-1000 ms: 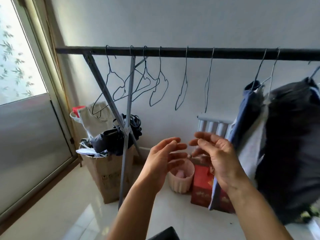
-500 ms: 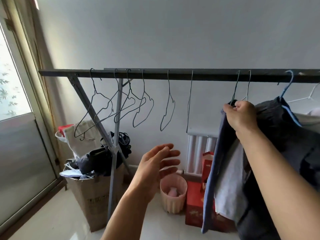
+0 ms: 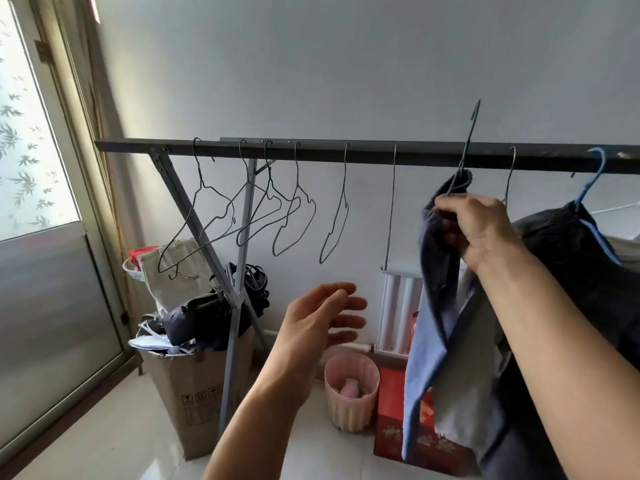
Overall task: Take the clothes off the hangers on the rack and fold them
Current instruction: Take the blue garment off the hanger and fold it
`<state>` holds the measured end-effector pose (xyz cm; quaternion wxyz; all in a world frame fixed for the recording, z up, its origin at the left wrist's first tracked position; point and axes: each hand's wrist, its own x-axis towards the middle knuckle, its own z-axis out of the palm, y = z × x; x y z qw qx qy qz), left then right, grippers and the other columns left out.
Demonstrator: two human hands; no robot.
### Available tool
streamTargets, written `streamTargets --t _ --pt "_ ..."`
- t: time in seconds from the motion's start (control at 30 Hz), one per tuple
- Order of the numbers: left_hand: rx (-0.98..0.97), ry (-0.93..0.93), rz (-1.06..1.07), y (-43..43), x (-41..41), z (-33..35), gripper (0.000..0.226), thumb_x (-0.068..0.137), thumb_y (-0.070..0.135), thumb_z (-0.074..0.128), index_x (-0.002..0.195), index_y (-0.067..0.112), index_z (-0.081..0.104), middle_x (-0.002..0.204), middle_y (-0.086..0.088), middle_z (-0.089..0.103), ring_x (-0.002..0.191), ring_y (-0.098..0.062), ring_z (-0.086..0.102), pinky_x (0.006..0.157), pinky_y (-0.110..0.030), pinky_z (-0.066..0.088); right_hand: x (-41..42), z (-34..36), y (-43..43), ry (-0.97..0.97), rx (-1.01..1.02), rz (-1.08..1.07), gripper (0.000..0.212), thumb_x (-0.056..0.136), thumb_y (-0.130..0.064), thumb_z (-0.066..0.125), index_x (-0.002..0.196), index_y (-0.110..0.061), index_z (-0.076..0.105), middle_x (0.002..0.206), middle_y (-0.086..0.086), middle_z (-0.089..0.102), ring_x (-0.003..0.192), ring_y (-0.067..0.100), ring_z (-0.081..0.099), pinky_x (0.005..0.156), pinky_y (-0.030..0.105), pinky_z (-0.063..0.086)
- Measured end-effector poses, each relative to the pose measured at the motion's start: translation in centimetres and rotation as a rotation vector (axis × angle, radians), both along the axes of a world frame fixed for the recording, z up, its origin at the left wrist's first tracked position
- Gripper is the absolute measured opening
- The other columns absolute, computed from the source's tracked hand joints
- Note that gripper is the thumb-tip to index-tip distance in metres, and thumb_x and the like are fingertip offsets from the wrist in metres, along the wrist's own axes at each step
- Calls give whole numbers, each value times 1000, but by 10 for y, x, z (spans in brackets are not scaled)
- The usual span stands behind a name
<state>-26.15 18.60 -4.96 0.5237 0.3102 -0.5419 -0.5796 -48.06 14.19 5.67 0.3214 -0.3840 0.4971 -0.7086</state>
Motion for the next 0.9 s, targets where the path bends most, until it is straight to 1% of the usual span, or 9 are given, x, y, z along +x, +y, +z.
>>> streamTargets --t 0.1,0.17,0.27,0.33,0.43,0.6,0.7,0.83,0.9 --pt "-143 -8 40 2 -7 13 17 99 11 53 107 13 68 100 -4 74 77 -17 67 68 -31 52 22 -16 18 52 24 89 22 86 -5 65 70 -17 56 50 -2 59 36 7 46 41 17 31" --pt "-277 -62 65 2 -10 20 18 97 10 56 111 15 66 91 -4 71 74 -15 66 62 -27 50 36 -31 30 99 43 123 25 86 -4 65 68 -16 52 47 -3 60 35 6 44 37 15 28" --pt "-457 -300 65 3 -11 25 25 94 13 62 116 25 64 73 9 67 64 -9 64 57 -20 46 48 -52 41 142 68 161 25 88 -4 64 69 -13 51 49 3 58 35 7 42 34 15 28" --pt "-556 -474 73 4 -11 26 22 92 15 64 111 26 65 87 16 69 61 -8 63 60 -19 46 50 -61 45 178 92 176 22 89 -6 64 71 -12 52 49 5 52 37 11 41 34 19 31" --pt "-678 -726 129 5 -9 28 16 90 26 65 106 29 63 99 15 64 64 -3 59 66 -28 50 53 -70 47 193 117 193 19 90 -7 62 75 -10 52 46 3 51 37 11 41 35 21 34" --pt "-683 -1021 124 8 -9 35 17 91 38 63 97 23 58 93 8 60 72 -5 50 66 -26 39 59 -76 48 222 112 158 21 91 -4 60 73 -9 51 47 1 59 35 7 44 35 20 36" --pt "-668 -1153 146 11 -7 38 23 87 41 67 96 20 61 96 2 64 84 -16 57 71 -31 45 61 -80 46 238 120 127 22 92 -3 59 73 -8 51 54 4 63 35 6 45 35 20 37" --pt "-698 -1226 98 12 -3 39 23 82 39 73 85 19 62 91 2 62 83 -17 56 74 -34 47 60 -83 43 199 121 93 24 92 -3 60 70 -10 51 58 8 63 35 6 45 35 21 38" --pt "-710 -1217 79 13 -2 37 20 83 34 72 81 19 59 88 3 61 80 -17 55 73 -34 46 58 -80 43 107 118 88 20 91 -1 59 73 -6 53 57 9 61 35 7 44 34 20 39"
